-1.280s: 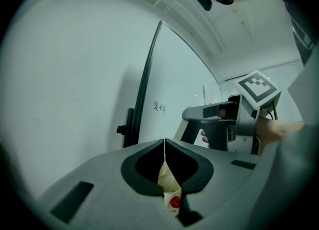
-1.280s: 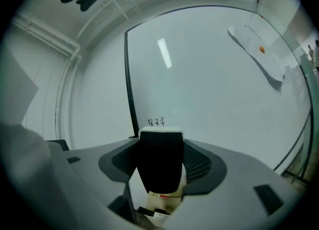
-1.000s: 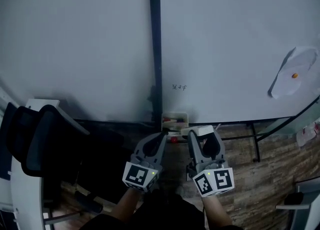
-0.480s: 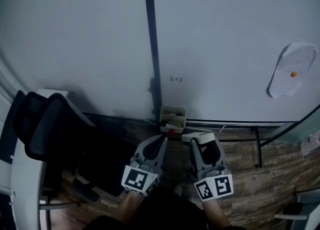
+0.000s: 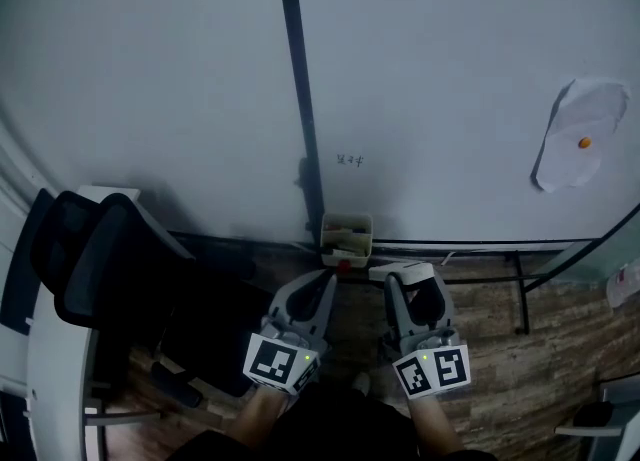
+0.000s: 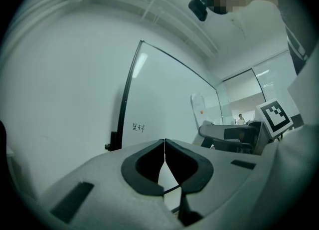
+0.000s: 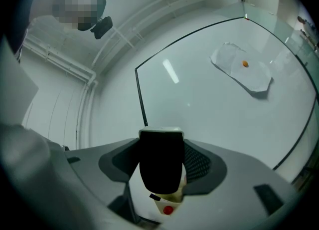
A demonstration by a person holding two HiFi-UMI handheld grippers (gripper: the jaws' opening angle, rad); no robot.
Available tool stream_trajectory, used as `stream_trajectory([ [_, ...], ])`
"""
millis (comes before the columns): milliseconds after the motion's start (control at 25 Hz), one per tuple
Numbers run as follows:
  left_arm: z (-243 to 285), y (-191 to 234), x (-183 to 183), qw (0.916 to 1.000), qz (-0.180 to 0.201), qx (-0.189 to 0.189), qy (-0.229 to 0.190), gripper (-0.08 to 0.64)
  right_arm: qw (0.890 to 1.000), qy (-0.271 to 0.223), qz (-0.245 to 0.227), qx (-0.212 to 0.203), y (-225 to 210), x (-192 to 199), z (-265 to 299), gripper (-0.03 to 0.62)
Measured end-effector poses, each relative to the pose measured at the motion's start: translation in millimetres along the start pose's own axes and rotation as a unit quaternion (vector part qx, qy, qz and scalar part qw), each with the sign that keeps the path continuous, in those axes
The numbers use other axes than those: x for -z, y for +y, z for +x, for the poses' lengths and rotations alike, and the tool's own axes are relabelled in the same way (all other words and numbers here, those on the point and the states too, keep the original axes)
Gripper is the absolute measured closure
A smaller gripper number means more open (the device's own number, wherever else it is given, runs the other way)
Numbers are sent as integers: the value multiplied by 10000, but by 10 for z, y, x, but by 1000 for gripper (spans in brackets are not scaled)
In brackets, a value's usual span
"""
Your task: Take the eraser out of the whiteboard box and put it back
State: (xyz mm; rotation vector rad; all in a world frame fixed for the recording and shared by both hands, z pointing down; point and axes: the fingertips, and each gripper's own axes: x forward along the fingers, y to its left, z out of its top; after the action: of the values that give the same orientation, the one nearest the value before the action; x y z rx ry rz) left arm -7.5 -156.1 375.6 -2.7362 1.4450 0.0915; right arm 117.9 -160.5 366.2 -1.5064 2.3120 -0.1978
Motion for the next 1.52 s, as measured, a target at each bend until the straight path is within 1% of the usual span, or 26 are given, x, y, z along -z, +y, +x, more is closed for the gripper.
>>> stream_trajectory([
  [200,1,57,-4,10000,25,8,24,555,10000,-13,16,58,11,27,22,342],
  [400,6,45,-32,9998,-1,199,-45,555,9999,-39,6,113,36,32,39,342],
  [1160,37,210,24,9999,-100,72,-11,555,9999,-30,-23,166,34,57,146,342],
  [1320,50,277,72,9999,-124,52,23,555,9998,-44,-44,202,26,56,253,342],
  [1520,76,371,140,9998,-177,31,74,555,9996,-37,-116,239,3,86,515,342],
])
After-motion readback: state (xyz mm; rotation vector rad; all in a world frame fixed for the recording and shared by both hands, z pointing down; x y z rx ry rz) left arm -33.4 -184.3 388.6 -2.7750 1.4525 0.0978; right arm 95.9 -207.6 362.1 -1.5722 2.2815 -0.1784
